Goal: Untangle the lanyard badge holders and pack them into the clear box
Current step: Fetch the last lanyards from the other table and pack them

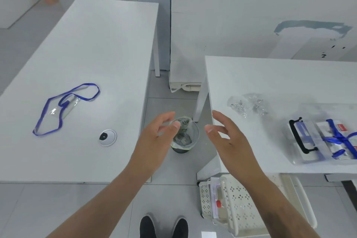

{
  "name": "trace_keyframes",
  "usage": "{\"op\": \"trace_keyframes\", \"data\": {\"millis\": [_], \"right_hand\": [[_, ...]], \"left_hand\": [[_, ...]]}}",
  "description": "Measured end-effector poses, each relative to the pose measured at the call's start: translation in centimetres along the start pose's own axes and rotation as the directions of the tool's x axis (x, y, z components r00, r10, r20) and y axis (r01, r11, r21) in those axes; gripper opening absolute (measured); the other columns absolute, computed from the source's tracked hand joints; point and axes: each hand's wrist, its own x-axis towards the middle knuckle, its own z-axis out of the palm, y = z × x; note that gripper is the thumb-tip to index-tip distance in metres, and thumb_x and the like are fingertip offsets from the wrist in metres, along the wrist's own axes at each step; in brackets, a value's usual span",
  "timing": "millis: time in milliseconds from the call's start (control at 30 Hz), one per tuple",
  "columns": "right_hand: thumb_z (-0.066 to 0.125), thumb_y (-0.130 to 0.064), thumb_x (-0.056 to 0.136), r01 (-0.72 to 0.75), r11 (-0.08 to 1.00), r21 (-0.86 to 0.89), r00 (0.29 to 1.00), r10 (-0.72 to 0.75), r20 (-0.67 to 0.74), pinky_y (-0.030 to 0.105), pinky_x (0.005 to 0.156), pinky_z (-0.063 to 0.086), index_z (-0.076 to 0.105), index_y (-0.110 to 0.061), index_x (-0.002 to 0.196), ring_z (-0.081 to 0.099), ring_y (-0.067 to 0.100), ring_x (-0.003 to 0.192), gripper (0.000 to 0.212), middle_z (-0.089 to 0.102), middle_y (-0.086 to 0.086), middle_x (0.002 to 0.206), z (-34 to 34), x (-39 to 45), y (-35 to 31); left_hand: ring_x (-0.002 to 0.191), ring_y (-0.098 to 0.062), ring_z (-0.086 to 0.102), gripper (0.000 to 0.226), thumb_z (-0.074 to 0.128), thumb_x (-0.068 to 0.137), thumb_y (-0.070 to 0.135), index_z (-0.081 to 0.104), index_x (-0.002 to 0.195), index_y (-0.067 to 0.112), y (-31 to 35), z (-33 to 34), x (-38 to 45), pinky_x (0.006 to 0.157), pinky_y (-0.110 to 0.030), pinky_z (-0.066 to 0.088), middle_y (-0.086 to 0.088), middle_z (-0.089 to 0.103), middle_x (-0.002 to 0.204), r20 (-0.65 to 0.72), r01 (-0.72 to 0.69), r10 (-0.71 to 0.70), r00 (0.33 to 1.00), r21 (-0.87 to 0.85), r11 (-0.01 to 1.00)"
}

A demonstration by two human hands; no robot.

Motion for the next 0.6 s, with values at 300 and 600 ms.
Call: {"op": "trace_keyframes", "data": {"millis": [300,600], "right_hand": [[0.054,-0.049,0.092,-0.023,0.999,-0.028,0.996,0.025,0.087,-0.001,0.072,0.037,0.044,-0.047,0.134,0.046,-0.017,0.111,0.043,0.055,-0.018,0.129,5.7,1.5,-1.8],[0.057,-0.049,0.091,-0.034,0.998,-0.045,0.989,0.040,0.143,0.022,0.090,0.043,0.047,-0.043,0.134,0.051,-0.003,0.115,0.045,0.053,-0.024,0.121,19.5,4.4,-5.5]], "left_hand": [[0.111,0.002,0.059,0.026,0.058,0.095,0.036,0.058,0.120,0.041,-2.3,-5.5,1.3,0.093,-0.031,0.052,0.021,0.060,0.125,-0.068,0.029,-0.031,0.997,-0.029,0.999],[0.106,0.004,0.058,0.025,0.055,0.096,0.040,0.057,0.121,0.043,-7.2,-17.7,4.9,0.073,-0.008,0.047,0.025,0.059,0.122,-0.108,0.084,-0.086,0.990,-0.021,0.996]]}}
